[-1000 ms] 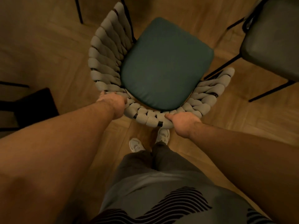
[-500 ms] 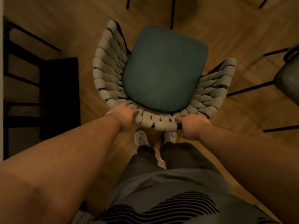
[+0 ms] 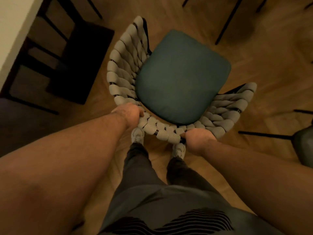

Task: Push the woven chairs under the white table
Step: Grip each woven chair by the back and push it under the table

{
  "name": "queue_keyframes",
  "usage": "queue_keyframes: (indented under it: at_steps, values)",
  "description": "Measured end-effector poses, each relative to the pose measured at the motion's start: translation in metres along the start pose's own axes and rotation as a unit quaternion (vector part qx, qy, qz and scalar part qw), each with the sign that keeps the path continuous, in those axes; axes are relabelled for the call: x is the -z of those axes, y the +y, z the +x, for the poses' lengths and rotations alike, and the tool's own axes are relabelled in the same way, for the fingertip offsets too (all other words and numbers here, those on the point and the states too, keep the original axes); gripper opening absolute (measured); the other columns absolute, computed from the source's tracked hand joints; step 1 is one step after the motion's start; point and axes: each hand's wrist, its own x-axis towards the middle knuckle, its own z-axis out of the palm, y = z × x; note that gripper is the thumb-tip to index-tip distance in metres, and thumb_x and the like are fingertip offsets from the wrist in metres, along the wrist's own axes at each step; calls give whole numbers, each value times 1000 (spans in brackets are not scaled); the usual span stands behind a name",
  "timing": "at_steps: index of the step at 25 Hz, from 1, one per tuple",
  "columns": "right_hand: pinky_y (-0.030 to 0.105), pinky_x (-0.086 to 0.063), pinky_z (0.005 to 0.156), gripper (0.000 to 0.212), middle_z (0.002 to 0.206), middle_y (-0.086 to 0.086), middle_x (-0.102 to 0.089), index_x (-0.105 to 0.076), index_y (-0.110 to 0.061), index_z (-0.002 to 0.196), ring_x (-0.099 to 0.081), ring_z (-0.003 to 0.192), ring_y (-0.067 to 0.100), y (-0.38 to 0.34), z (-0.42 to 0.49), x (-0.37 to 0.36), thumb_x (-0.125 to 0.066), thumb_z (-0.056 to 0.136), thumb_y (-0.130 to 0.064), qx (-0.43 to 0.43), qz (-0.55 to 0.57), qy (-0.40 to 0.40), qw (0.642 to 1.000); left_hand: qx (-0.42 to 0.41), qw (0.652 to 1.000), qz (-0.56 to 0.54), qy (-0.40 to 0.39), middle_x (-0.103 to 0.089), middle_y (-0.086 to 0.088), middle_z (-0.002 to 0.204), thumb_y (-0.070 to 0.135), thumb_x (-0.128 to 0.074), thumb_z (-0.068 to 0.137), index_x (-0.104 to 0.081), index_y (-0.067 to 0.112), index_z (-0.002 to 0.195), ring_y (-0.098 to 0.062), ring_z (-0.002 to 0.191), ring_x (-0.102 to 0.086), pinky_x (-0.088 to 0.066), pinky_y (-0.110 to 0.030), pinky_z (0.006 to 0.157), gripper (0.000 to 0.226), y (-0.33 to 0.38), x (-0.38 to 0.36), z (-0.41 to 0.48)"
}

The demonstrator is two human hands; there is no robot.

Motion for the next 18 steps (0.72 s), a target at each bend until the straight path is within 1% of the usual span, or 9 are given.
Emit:
queue_keyframes:
  at_steps: [3,6,7,9,11,12,13,16,18]
  values:
    - [36,-50,76,33,102,0,-62,-66,-32,128,-54,87,20,8,-3,5,-53,100,-19,13,-55,-9,998,23,998,-47,18,-55,0,146,14,-63,96,-56,36,145,-24,136,-48,-45,-40,110,54,7,-19,-18]
    - [37,-53,76,27,94,-2,-59,-69,-29,119,-55,83,20,6,-1,10,-54,99,-20,20,-96,-1,995,39,995,-87,25,-56,1,146,17,-63,97,-56,39,144,-23,135,-50,-46,-38,108,52,2,-40,-36]
    - [37,-53,75,26,92,-3,-57,-69,-29,118,-55,81,20,3,0,12,-55,98,-19,20,-107,5,994,43,995,-83,32,-58,2,145,19,-64,96,-56,41,143,-23,134,-51,-43,-39,109,52,-1,-46,-40]
    - [37,-51,73,24,89,-3,-54,-69,-28,116,-54,80,21,-8,5,17,-56,98,-20,30,-143,10,989,49,996,-63,42,-60,5,142,25,-63,96,-57,43,141,-21,134,-51,-33,-42,116,49,-10,-56,-47]
    - [37,-52,73,22,85,-5,-52,-69,-28,115,-54,80,20,-19,9,23,-57,98,-21,44,-164,9,985,57,995,-76,27,-60,4,141,27,-63,95,-58,44,139,-23,136,-48,-23,-47,122,48,-22,-65,-54]
    - [38,-53,75,22,85,-6,-50,-69,-28,115,-54,81,20,-25,11,26,-57,98,-21,49,-173,13,984,65,994,-86,25,-60,4,141,27,-63,95,-59,45,139,-24,136,-47,-24,-47,122,48,-28,-69,-58]
    - [39,-54,76,23,85,-6,-49,-69,-28,116,-53,81,20,-30,13,30,-56,98,-21,58,-185,16,981,73,992,-103,21,-59,3,142,27,-64,95,-59,45,139,-25,136,-47,-28,-46,120,48,-34,-73,-61]
    - [37,-47,69,27,86,-6,-47,-67,-29,120,-51,80,19,-45,23,42,-54,99,-18,90,-226,9,970,92,980,-174,11,-61,4,139,24,-70,93,-59,40,140,-21,129,-54,-47,-40,109,51,-47,-87,-75]
    - [37,-45,69,26,87,-5,-47,-67,-27,120,-51,80,19,-51,28,50,-54,100,-19,110,-258,12,960,101,973,-207,12,-64,5,136,20,-70,93,-60,37,139,-17,124,-58,-51,-37,105,50,-51,-96,-81]
